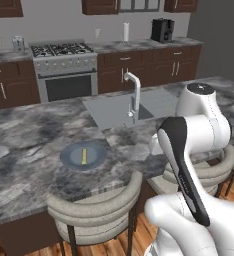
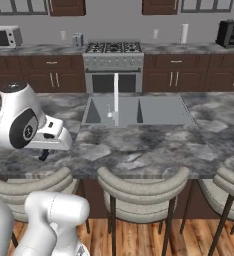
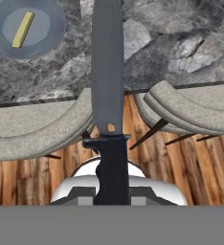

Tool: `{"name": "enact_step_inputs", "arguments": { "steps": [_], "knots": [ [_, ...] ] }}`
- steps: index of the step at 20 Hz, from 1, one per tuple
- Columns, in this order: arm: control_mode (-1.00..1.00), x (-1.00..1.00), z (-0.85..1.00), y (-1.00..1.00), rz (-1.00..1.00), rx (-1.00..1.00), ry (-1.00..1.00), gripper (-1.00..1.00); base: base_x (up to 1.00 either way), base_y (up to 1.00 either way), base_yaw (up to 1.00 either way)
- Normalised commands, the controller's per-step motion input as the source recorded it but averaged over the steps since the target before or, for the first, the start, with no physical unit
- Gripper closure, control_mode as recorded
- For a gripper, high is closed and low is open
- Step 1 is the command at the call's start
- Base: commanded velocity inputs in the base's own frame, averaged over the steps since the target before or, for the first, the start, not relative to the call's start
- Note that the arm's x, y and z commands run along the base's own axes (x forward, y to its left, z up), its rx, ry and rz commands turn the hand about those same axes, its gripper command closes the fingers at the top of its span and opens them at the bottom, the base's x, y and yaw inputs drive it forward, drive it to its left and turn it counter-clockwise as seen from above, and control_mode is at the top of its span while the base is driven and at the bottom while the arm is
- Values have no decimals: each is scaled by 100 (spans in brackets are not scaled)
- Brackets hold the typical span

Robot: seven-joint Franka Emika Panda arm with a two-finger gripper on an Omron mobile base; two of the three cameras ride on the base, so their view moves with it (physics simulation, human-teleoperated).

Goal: Retrieve the butter from the fridge and place it on a plate on the dining table. Then retrieve the butter knife by the fridge and place it near the plate.

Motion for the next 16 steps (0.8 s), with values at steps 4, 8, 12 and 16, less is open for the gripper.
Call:
{"name": "enact_step_inputs", "arguments": {
  "steps": [4, 8, 12, 16],
  "knots": [
    [-100, 5, -3, 2, 0, 0, 0, 100, 0, 0, 3],
    [-100, 63, -13, 2, 1, 5, 0, 100, 0, 0, 0],
    [-100, 72, -8, 6, 2, 4, 0, 100, 0, 0, 0],
    [-100, 74, -23, 9, 0, 2, -1, 100, 0, 0, 0]
  ]
}}
